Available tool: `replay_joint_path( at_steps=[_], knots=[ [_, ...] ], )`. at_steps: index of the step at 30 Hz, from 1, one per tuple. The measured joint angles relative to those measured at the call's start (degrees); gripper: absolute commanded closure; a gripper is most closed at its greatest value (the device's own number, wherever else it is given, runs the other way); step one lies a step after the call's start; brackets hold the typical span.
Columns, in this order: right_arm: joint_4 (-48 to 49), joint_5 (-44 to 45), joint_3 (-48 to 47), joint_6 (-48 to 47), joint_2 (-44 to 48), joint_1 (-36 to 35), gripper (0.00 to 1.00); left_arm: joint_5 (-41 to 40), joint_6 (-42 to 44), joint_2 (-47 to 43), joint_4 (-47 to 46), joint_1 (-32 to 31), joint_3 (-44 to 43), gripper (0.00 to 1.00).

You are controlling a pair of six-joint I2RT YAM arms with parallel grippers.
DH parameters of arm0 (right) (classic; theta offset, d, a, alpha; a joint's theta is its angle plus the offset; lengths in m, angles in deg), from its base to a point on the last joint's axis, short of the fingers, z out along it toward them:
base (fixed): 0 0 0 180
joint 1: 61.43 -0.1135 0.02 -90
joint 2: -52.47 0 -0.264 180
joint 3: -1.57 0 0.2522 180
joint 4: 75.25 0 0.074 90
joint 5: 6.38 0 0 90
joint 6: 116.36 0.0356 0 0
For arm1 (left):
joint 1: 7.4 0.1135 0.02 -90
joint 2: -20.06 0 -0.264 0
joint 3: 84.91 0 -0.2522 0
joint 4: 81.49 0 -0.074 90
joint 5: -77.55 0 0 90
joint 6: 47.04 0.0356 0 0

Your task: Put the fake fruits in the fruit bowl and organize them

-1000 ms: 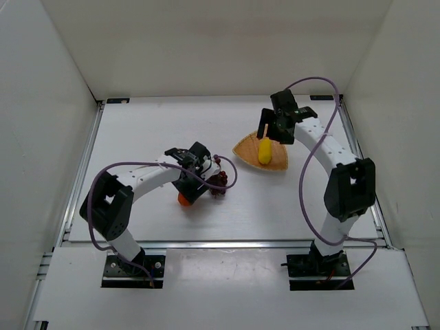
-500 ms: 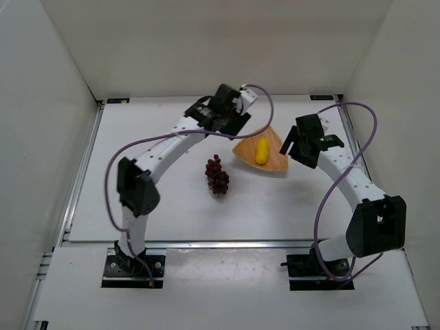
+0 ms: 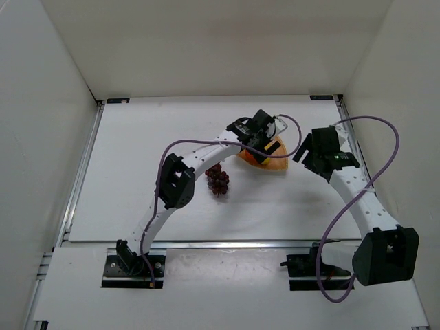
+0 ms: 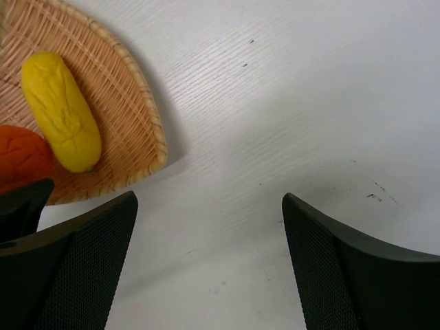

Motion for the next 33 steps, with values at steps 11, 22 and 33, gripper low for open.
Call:
replay_joint_path(
  at_steps=[11, 22, 33],
  knots=[
    [8.09, -8.79, 2.47, -15.72, -1.9, -20.5, 0.0, -4.94, 0.11, -22.49, -1.22, 3.54, 20.61, 0.0],
    [6.27, -18.99, -29.09, -21.29, -40.7, -37.11, 0.0, -10.84, 0.2, -49.7, -2.82, 27.65, 45.72, 0.0],
    [-3.69, -18.93, -41.94, -20.57, -56.02, -37.38, 0.38, -6.56, -0.79, -55.01, 0.13, 34.67, 56.61, 0.0]
  ],
)
